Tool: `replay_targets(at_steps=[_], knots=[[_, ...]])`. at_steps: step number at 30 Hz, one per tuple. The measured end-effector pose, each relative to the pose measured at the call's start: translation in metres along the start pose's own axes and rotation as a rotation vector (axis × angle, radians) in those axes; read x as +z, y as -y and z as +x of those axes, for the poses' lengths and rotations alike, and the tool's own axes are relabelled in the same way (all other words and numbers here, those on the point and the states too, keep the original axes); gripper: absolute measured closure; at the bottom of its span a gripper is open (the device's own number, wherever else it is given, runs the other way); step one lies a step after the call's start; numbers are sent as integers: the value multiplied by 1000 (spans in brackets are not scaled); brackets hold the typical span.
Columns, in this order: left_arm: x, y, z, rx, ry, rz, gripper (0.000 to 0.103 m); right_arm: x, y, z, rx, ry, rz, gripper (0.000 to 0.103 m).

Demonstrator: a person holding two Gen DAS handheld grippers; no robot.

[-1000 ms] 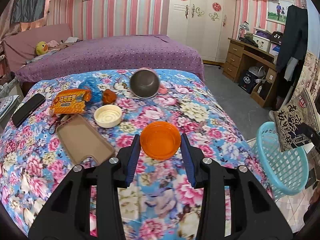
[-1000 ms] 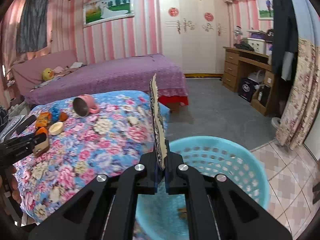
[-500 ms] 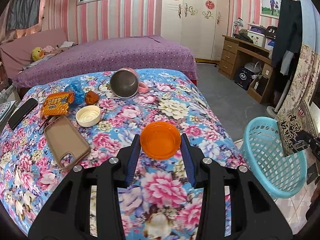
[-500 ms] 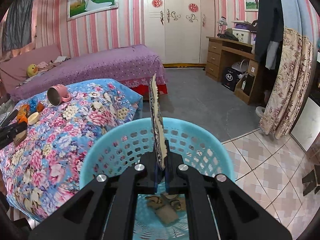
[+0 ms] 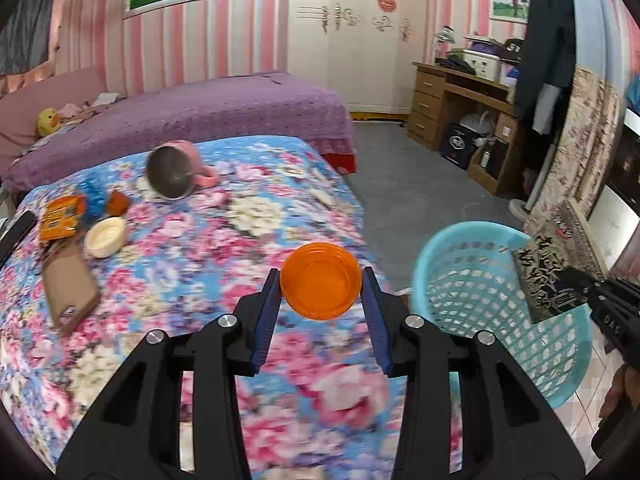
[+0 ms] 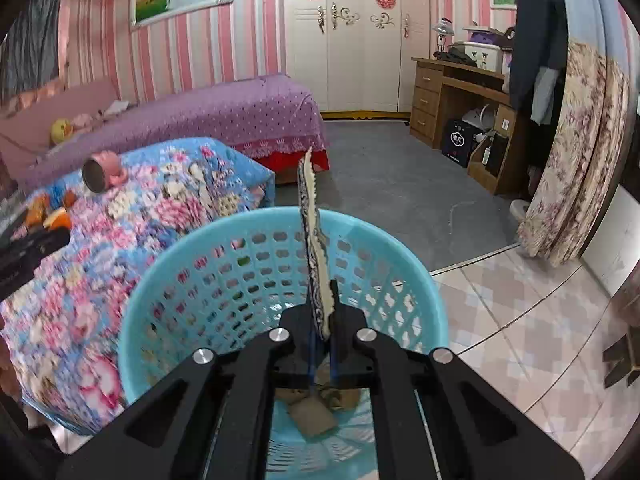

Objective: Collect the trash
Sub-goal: 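Carry the orange cup and grey packet over the blue basket with both tools, then open both tools over the basket, dropping the cup and packet inside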

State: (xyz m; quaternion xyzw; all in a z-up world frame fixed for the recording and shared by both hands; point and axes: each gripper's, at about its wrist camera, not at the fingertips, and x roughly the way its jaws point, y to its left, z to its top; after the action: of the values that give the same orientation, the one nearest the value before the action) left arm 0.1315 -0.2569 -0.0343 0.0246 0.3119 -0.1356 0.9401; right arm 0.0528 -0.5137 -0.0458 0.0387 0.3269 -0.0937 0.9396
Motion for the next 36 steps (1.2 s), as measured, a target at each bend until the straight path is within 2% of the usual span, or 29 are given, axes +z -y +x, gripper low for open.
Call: replay_targets(at_steps=[10, 20, 21, 24, 26, 28, 36], knots=[[-8, 64, 35, -87, -35, 69, 64, 3, 23, 4, -8, 17, 65, 98], [-6, 90, 52, -151, -58, 74, 64, 2, 32, 7, -19, 16, 89, 98], [-6, 91, 53, -158, -64, 75, 60, 2, 33, 7, -17, 17, 94, 98], [-6, 90, 51, -139, -54, 82, 39, 2, 34, 7, -15, 22, 100, 98], [-4, 86, 48, -126, -40, 83, 31, 2, 32, 7, -14, 21, 95, 98], [-3, 78, 46, -106, -28, 75, 17, 3, 28, 9, -14, 17, 87, 98], [-3, 41, 38, -29, -8, 70, 12, 6, 14, 11, -36, 16, 63, 98]])
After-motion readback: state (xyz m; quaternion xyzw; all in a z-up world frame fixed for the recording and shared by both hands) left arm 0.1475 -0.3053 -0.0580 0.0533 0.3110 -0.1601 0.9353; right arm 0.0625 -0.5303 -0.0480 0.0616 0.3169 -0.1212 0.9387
